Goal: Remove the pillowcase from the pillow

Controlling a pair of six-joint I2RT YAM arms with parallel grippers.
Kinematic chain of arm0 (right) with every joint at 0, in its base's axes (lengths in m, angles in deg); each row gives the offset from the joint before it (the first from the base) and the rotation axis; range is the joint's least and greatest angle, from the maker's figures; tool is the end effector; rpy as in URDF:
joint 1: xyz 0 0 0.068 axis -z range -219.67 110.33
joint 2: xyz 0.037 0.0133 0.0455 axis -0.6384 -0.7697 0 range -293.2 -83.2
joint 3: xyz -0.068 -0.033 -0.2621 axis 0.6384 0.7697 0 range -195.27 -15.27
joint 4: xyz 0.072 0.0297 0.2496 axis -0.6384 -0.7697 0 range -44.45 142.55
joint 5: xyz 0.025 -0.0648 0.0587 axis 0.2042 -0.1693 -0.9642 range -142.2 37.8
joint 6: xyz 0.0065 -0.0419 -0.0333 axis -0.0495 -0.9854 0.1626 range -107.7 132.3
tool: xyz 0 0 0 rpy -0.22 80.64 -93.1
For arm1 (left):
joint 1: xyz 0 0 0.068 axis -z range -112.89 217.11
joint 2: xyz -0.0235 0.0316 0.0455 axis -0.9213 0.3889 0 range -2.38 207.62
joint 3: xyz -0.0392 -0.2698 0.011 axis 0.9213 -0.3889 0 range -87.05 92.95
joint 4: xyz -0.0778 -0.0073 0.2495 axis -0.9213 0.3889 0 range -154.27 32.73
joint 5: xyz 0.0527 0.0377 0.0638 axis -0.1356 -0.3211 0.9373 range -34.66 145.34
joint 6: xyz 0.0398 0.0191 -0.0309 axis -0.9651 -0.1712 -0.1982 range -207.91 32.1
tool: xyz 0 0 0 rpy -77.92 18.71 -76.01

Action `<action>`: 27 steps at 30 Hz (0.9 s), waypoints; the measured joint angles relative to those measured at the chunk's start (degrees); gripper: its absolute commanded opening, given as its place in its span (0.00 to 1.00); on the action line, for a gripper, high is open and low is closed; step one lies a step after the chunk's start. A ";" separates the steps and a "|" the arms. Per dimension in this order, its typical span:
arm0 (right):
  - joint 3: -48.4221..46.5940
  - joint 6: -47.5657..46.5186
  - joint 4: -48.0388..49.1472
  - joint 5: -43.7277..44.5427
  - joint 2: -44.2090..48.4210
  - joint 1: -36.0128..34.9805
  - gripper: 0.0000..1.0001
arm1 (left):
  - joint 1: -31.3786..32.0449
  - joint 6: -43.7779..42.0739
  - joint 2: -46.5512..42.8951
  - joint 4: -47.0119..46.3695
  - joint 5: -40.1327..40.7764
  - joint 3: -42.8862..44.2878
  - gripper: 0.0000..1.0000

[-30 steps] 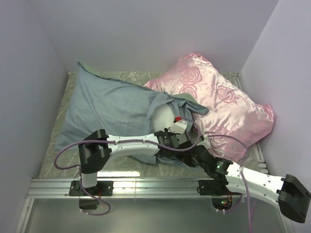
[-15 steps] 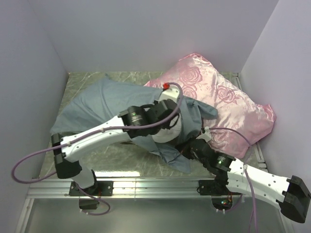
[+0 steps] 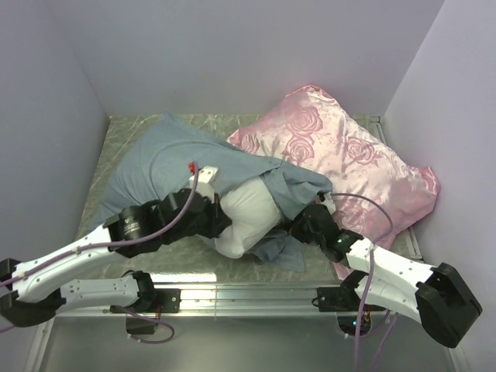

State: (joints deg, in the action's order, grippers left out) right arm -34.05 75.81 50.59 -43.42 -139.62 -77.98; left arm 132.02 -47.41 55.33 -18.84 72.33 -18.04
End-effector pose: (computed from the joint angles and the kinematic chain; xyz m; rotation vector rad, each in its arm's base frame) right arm 0.1515 0.1127 0.1617 0.6005 2.2937 0.7508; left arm 0.0930 -0.1738 0.3830 0.2983 2.2134 -0.7375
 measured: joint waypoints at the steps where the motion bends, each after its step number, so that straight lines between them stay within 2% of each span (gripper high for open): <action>1: -0.46 -0.70 -0.09 -0.63 -0.22 0.04 0.18 | 0.00 1.79 -2.80 -1.84 -0.90 -3.82 0.01; 2: -0.74 -1.38 -0.28 -1.07 -0.28 0.13 0.21 | 0.00 3.37 -4.92 -2.91 -1.81 -7.08 0.01; 6: -0.96 -4.07 -4.46 -0.20 2.67 -0.74 0.46 | 0.98 9.05 -7.87 -6.91 -3.93 -16.57 0.00; 7: -1.03 -4.59 -6.36 0.70 4.35 -1.46 0.50 | 1.46 10.19 -7.74 -7.74 -3.89 -18.14 0.01; 9: -1.36 -5.53 -10.32 2.56 9.16 -3.32 0.59 | 1.90 11.91 -7.52 -8.37 -3.82 -20.61 0.00; 13: -3.87 -6.91 -18.47 4.52 20.65 -5.84 0.71 | 1.95 14.40 -7.74 -8.70 -3.02 -21.99 0.00; 18: -9.49 -10.43 -22.86 3.74 28.04 -6.45 0.73 | 1.95 14.91 -8.48 -9.68 -2.08 -21.99 0.00; 23: -15.43 -13.66 -22.51 5.49 18.51 -11.21 0.74 | 1.95 14.93 -8.46 -9.68 -2.05 -21.99 0.00; 25: -17.00 -14.69 -22.16 6.36 13.77 -11.93 0.71 | 1.95 14.93 -8.46 -9.66 -2.05 -21.99 0.00; 27: -18.47 -15.65 -22.05 7.41 9.27 -11.98 0.63 | 1.95 14.93 -8.46 -9.66 -2.05 -21.97 0.00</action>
State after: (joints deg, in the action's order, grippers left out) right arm -52.52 60.16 28.54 -36.01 -130.35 -89.95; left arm 133.96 -32.49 46.88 -28.50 70.28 -40.00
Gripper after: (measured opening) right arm 0.695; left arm 0.030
